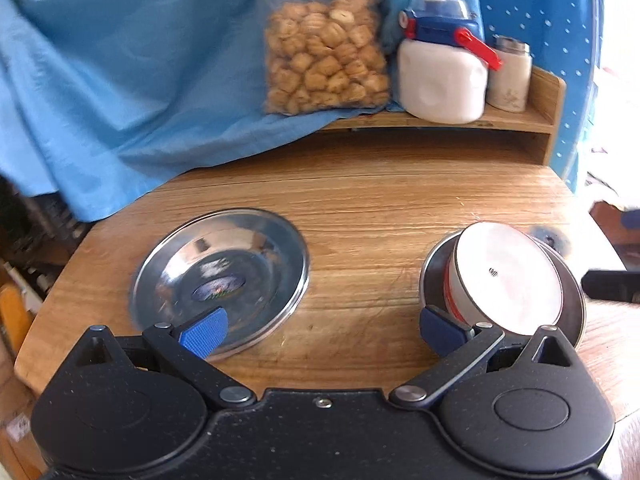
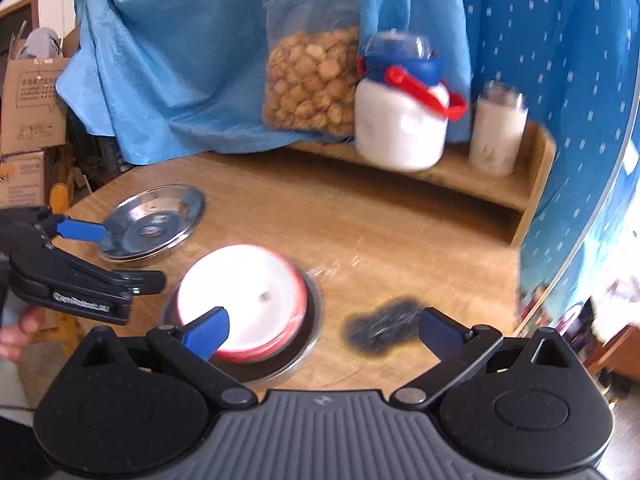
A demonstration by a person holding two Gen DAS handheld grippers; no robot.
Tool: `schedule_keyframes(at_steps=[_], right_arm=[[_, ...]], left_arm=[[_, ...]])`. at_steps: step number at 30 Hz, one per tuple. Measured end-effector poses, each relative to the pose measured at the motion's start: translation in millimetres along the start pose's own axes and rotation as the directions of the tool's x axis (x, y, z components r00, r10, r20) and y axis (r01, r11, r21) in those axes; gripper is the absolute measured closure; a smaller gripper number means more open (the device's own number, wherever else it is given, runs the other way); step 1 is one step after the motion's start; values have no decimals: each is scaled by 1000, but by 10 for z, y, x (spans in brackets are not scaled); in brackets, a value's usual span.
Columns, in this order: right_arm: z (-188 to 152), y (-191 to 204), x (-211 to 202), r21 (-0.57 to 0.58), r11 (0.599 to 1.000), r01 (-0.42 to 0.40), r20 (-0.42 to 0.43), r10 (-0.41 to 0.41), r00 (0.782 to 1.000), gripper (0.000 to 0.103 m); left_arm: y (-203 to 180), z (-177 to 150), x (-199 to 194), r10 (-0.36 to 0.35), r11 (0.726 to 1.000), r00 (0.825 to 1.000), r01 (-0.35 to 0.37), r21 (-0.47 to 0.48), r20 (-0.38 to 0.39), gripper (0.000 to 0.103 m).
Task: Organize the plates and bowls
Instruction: 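Reach both grippers to the steel bowl rim and close them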
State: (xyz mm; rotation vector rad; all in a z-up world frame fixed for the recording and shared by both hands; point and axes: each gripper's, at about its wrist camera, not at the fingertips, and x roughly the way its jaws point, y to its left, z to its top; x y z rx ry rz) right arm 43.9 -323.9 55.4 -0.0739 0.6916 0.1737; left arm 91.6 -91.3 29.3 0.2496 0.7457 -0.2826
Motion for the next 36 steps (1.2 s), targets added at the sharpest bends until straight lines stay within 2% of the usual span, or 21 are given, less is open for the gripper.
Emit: schedule_keyframes(at_steps=[2, 5, 9, 12, 14, 16, 18, 20, 22, 25, 27, 31, 36], right_arm=[[76, -37, 51, -25, 999, 37, -10, -37, 999, 0], [205, -120, 211, -16, 995, 94, -76, -95, 993, 0], [345, -285, 379, 112, 992, 49, -201, -25, 979, 0], [417, -350, 417, 171, 982, 78, -294, -25, 956, 0], [456, -352, 409, 181, 975, 127, -344, -58, 937, 0], [469, -349, 392, 207, 969, 137, -376, -51, 925, 0], [465, -343, 404, 236, 960, 150, -410, -42, 911, 0], [455, -313, 442, 234, 960, 153, -445, -34, 895, 0], [425, -268, 462, 193, 963, 186, -471, -75, 879, 0], [375, -234, 491, 145, 962, 232, -501, -131, 856, 0], [343, -224, 521, 128, 963, 238, -507, -143, 850, 0], [340, -245, 556, 171, 957, 236, -514, -118, 850, 0], [295, -209, 641, 184, 961, 205, -540, -75, 838, 1]], left_arm=[[64, 105, 94, -32, 999, 999, 32, 8, -36, 1], [151, 246, 209, -70, 997, 993, 71, 3, -93, 1], [168, 358, 296, -161, 986, 970, 168, 24, -184, 1], [195, 437, 379, -210, 977, 938, 214, -16, -276, 1], [226, 474, 445, -247, 969, 907, 238, -70, -340, 1], [240, 483, 509, -284, 959, 877, 261, -113, -388, 1], [223, 475, 596, -299, 954, 841, 262, -144, -450, 1], [191, 473, 668, -290, 957, 818, 253, -143, -497, 2], [155, 496, 703, -282, 959, 811, 254, -126, -512, 2], [88, 531, 732, -237, 970, 827, 231, -76, -511, 2], [26, 547, 753, -208, 975, 832, 216, -44, -514, 1], [-98, 564, 769, -143, 984, 834, 178, 15, -532, 1], [-178, 571, 822, -114, 990, 824, 140, 4, -555, 1]])
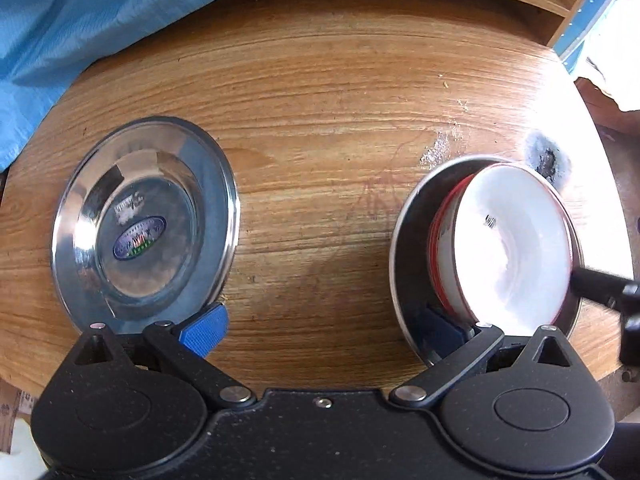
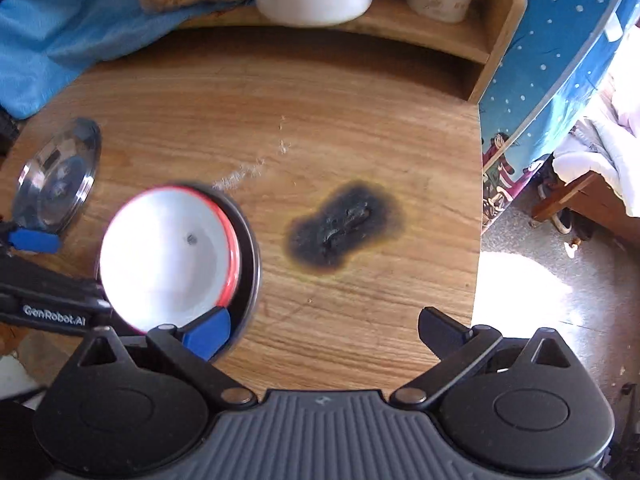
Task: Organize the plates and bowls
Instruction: 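Reach both grippers to the steel bowl rim and close them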
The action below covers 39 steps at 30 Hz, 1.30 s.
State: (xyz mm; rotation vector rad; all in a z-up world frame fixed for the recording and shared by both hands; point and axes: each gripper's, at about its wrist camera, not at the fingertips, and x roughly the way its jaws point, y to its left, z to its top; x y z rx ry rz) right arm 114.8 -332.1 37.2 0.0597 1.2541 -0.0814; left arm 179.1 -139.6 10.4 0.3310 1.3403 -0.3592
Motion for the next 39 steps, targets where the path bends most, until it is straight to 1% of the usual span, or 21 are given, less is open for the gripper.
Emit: schedule_keyframes(at_steps=[3, 6, 8, 9, 11, 12, 14, 15, 17, 18, 20, 22, 25, 31, 35, 39], right_arm=[[3, 36, 37, -20, 1000, 11, 5, -11, 1000, 1], [2, 32, 60, -14, 1000, -3, 7, 3, 1000, 8], [-3, 20, 65, -5, 999, -32, 7, 32, 999, 16], [-5, 20, 72, -8, 999, -44, 8, 45, 999, 18], [0, 9, 92, -14, 997, -72, 7, 72, 997, 26], [0, 6, 97, -14, 996, -90, 7, 90, 996, 28], [-1, 12, 119, -19, 991, -131, 0, 131, 991, 42], [-1, 22, 129, -23, 989, -148, -4, 148, 989, 45], [4, 56, 132, -43, 985, -170, -5, 170, 985, 55], [9, 68, 133, -55, 982, -182, -7, 182, 983, 58], [25, 78, 139, -70, 976, -207, -14, 206, 978, 68], [43, 88, 151, -83, 971, -224, -20, 223, 975, 71], [54, 73, 177, -85, 967, -242, -30, 240, 970, 72], [70, 43, 202, -88, 961, -262, -37, 259, 965, 72], [65, 20, 200, -84, 959, -271, -38, 269, 962, 72], [62, 18, 200, -84, 955, -284, -38, 282, 959, 75]], left_arm=[[-30, -9, 16, 7, 1000, 1000, -8, -13, -9, 1], [-59, -10, 12, 16, 1000, 1000, -16, -16, -4, 1], [-96, -35, 12, 23, 1000, 1000, -23, -13, 5, 1], [-109, -60, -6, 25, 1000, 1000, -25, -15, 12, 1], [-110, -75, -18, 24, 1000, 999, -23, -20, 22, 4], [-112, -86, -37, 18, 1000, 999, -17, -25, 28, 7], [-123, -112, -70, 11, 999, 999, -10, -38, 35, 9], [-126, -120, -82, 9, 999, 999, -7, -42, 38, 12], [-138, -131, -117, 2, 999, 999, 0, -42, 45, 16], [-151, -129, -127, 1, 999, 999, 1, -39, 48, 19], [-177, -119, -120, -2, 999, 999, 4, -34, 52, 24], [-200, -118, -139, -20, 999, 998, 22, -32, 56, 37], [-221, -114, -147, -46, 998, 997, 48, -37, 61, 48], [-252, -126, -171, -48, 998, 997, 50, -49, 59, 54], [-263, -120, -167, -46, 997, 997, 50, -56, 56, 56], [-279, -112, -164, -56, 997, 997, 59, -50, 57, 63]])
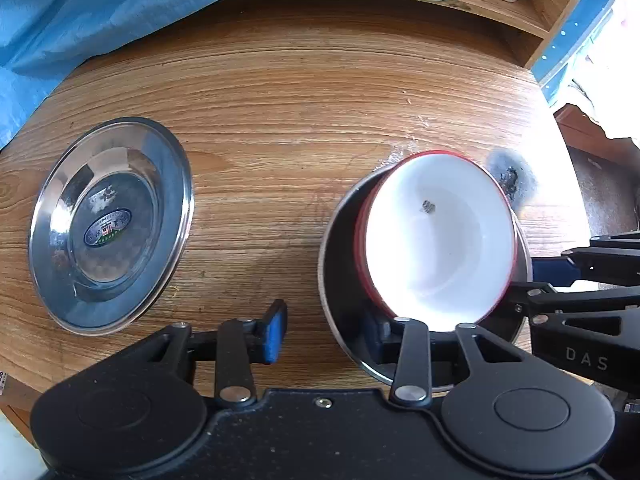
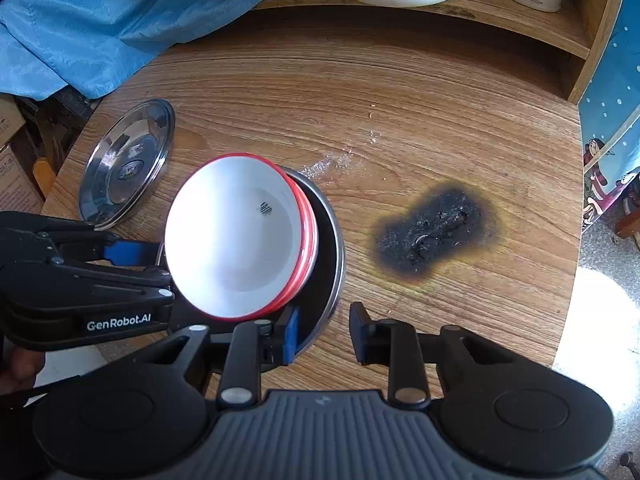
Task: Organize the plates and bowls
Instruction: 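Reach both grippers to the steel bowl rim and close them, then lift the steel bowl with its white bowls and carry it over the steel plate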
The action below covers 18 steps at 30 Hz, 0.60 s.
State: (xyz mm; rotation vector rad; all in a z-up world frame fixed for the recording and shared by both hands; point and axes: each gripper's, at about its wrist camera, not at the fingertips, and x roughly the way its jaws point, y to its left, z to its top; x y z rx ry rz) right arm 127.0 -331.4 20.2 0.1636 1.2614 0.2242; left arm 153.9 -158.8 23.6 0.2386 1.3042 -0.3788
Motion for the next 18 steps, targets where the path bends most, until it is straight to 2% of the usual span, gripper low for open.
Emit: schedule_keyframes(at_steps=[6, 10, 18], right_arm=[[-1, -8, -4, 0, 1000, -5, -2, 5, 1000, 75], [-4, 5, 10, -4, 1000, -21, -2, 21, 1000, 81], [3, 9, 8, -13, 1000, -21, -6, 21, 1000, 82]], left_arm=[[-50, 9, -11, 7, 1000, 1000, -7, 24, -3, 68], [-111, 23, -24, -7, 999, 1000, 7, 48, -6, 81], [-84, 44, -27, -13, 999, 1000, 14, 39, -8, 84]])
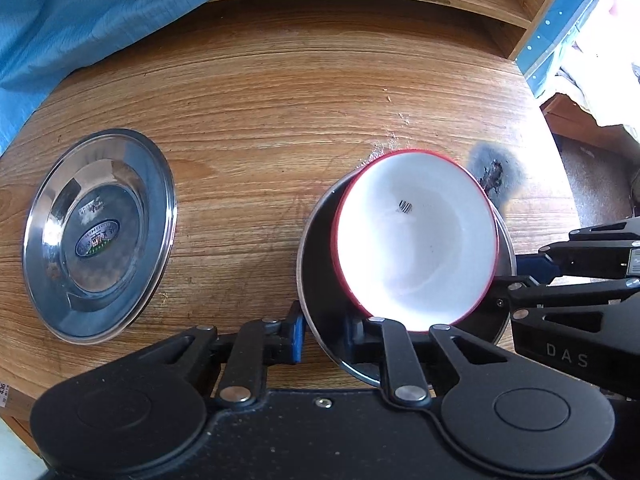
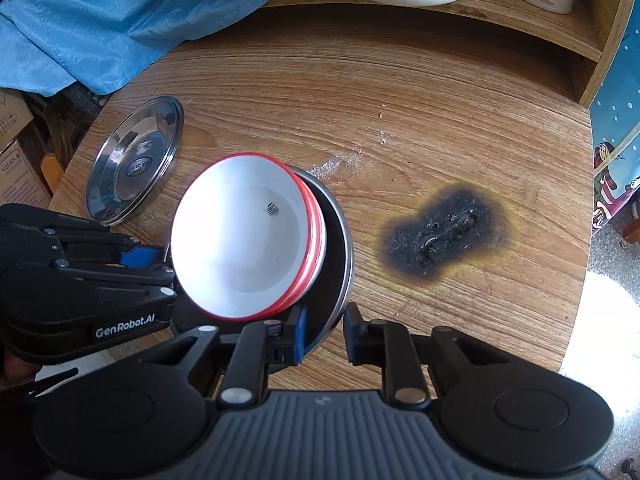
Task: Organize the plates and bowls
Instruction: 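Lift the steel bowl with its white bowls and carry it over the steel plate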
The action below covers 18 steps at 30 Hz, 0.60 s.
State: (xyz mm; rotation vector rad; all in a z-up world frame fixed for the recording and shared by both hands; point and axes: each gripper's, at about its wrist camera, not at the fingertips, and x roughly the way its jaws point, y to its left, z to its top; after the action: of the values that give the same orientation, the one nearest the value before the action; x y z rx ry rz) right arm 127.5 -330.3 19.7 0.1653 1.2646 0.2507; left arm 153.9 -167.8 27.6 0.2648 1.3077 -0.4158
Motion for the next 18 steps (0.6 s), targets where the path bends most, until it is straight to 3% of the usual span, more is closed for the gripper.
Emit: schedule_keyframes(at_steps=[6, 18], right_arm=[[41, 16, 5, -2, 1000, 11, -10, -11, 1000, 82], [287, 196, -37, -21, 1000, 10, 25, -9, 1000, 82]], left_arm=[[-38, 11, -61, 15, 999, 1000, -16, 37, 20, 86], [286, 35, -183, -40, 999, 997, 41, -10, 70, 87]])
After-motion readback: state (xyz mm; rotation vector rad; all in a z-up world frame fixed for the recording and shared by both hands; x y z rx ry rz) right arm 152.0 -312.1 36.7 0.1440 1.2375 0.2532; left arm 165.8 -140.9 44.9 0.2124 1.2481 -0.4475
